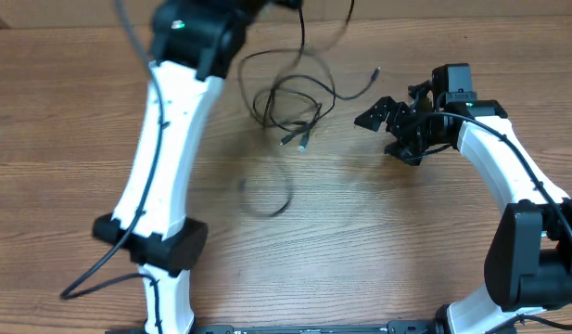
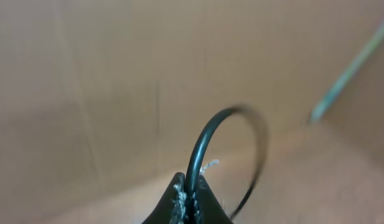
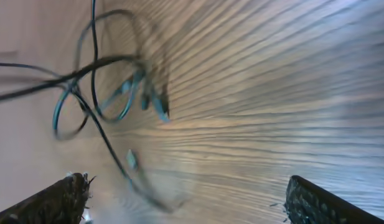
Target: Untangle cables
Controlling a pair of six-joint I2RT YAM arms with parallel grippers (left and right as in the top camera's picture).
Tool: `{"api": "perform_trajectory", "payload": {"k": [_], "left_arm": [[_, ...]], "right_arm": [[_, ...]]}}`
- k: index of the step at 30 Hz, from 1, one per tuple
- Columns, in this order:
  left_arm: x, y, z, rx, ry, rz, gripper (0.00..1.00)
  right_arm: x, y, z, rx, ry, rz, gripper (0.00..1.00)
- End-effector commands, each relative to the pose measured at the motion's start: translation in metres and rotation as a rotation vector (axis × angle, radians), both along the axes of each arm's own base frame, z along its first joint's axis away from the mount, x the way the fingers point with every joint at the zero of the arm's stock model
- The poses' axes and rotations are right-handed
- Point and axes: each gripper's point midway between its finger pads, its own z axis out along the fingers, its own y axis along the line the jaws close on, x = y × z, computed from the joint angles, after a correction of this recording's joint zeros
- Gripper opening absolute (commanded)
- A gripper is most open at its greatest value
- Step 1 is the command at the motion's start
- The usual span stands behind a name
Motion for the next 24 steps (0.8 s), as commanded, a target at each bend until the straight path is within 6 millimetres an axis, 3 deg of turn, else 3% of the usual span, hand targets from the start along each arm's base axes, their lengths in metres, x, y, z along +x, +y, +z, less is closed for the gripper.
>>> {"api": "perform_trajectory", "payload": {"k": [1,5,10,13,17,20,24], "left_arm": [[-0.02,0.029,0.066,-0.114,-0.131,0.055,0.04],[-0.025,0.079,0.102,-0.126,-0.233,0.266,0.04],[-0.024,0.149,0.091,-0.047,-0.206,0.639,0.04],[-0.028,0.179,0.067,0.025,-0.128,0.784,0.04],[-0.033,0.202,0.022,0.08,0.039,0.85,0.04],[-0.038,0.216,-0.021,0.098,0.202,0.885,0.04],[-0.042,0.218,-0.087,0.17,0.45,0.836,0.04]], "right_arm": [[-0.001,0.01,0.004,0.057,-0.001,0.024,1.0],[0.0,0.007,0.002,0.038,-0.003,0.016,1.0],[0.001,0.003,0.0,0.013,-0.003,0.006,1.0],[0.001,0.004,0.0,0.014,-0.003,0.007,1.0],[-0.001,0.011,0.0,0.013,-0.003,0.026,1.0],[-0.004,0.022,0.0,0.013,-0.007,0.053,1.0],[-0.005,0.03,-0.004,-0.033,-0.019,0.073,1.0]]}}
